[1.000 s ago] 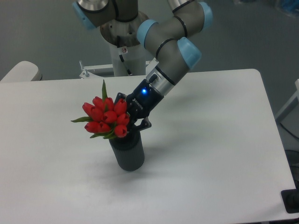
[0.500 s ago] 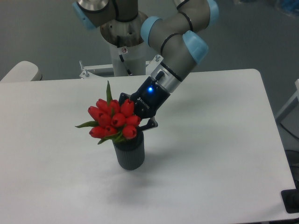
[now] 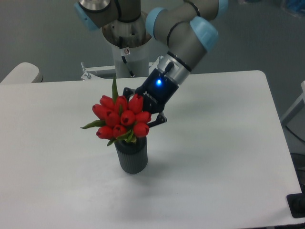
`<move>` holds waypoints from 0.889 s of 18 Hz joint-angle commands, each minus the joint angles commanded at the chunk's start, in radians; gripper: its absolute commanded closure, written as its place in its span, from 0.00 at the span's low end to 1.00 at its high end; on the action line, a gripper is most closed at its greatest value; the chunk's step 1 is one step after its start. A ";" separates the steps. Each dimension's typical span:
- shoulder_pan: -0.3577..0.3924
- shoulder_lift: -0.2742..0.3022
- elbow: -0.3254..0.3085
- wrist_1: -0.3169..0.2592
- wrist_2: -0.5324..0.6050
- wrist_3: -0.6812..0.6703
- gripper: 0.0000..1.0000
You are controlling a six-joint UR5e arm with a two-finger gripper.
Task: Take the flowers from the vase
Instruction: 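Lift the gripped tulip bouquet straight up out of the grey vase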
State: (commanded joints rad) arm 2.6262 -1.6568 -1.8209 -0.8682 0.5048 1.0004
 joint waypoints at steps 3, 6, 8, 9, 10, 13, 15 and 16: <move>0.000 0.029 0.008 -0.002 -0.011 -0.037 0.72; 0.014 0.029 0.031 0.000 -0.035 -0.077 0.72; 0.034 0.029 0.046 -0.002 -0.054 -0.098 0.72; 0.046 0.029 0.052 -0.002 -0.070 -0.114 0.72; 0.060 0.029 0.058 -0.002 -0.087 -0.129 0.72; 0.080 0.029 0.074 -0.002 -0.120 -0.167 0.72; 0.080 0.032 0.100 -0.002 -0.120 -0.206 0.72; 0.083 0.032 0.120 -0.002 -0.121 -0.224 0.72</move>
State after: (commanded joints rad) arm 2.7090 -1.6245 -1.7014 -0.8698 0.3835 0.7764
